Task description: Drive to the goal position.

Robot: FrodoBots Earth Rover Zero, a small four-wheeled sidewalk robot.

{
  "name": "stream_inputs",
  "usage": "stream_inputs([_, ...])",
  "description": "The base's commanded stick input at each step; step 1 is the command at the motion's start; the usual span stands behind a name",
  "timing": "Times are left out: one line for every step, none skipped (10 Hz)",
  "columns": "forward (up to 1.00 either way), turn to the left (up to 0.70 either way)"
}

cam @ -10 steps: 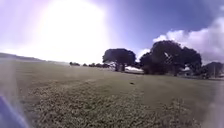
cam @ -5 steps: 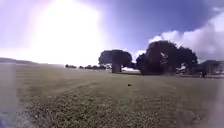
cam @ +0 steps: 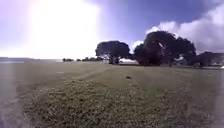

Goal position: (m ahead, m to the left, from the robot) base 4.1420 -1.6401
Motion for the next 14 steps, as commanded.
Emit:
stream_inputs([0.7, -0.14])
stream_inputs([0.7, -0.14])
stream_inputs([0.7, -0.14])
stream_inputs([0.7, -0.14])
stream_inputs([0.7, 0.0])
stream_inputs([0.7, 0.0])
stream_inputs([0.7, 0.0])
stream_inputs([0.7, 0.0])
stream_inputs([0.7, 0.0])
stream_inputs([0.7, 0.0])
stream_inputs([0.7, 0.0])
stream_inputs([0.7, 0.0])
stream_inputs([0.7, 0.0])
stream_inputs([0.7, 0.0])
